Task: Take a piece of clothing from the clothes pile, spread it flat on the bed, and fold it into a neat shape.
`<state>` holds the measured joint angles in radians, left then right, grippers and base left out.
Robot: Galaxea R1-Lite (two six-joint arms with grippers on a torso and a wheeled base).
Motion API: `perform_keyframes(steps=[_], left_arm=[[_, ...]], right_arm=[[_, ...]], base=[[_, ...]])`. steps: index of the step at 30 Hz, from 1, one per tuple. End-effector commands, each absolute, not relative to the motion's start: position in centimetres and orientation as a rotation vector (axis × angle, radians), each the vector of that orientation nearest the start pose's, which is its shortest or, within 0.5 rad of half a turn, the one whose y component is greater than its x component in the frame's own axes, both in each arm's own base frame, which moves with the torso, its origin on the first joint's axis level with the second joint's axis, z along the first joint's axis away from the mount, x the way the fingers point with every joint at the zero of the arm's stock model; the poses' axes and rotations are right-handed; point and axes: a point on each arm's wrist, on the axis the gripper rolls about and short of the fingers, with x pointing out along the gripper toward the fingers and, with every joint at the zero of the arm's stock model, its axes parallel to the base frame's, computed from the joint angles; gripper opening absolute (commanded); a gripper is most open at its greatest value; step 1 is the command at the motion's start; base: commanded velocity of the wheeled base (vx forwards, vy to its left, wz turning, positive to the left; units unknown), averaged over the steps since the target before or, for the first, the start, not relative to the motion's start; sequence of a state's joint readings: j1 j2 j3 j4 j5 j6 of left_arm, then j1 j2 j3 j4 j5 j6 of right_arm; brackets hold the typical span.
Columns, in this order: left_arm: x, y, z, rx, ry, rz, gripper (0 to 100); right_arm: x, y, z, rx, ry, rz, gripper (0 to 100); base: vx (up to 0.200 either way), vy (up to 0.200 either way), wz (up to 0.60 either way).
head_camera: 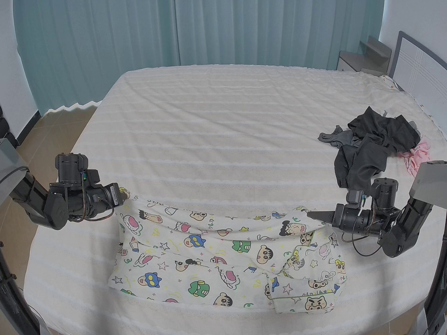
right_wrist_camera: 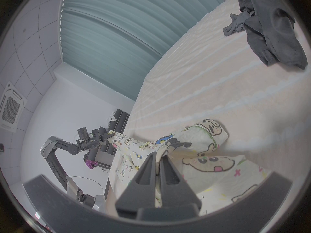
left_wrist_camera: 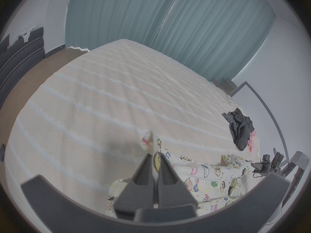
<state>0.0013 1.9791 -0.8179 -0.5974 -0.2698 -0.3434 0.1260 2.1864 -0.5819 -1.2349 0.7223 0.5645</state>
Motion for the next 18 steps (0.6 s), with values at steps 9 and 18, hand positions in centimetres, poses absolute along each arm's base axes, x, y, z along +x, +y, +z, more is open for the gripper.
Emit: perform_keyframes(steps=[9,18], left_arm=[[31.3,-0.1,6.4,-0.380,0.646,-0.157,0],[30.0,-0.2,2.6,-0.378,0.699,-0.153,0]], right_arm=[[28.6,5.1,0.3,0.586,0.668,0.716,0],[26.4,5.1,-1.5,0.525,0.737,0.713,0]], base=[[0.000,0.000,0.00],[0.000,0.000,0.00]])
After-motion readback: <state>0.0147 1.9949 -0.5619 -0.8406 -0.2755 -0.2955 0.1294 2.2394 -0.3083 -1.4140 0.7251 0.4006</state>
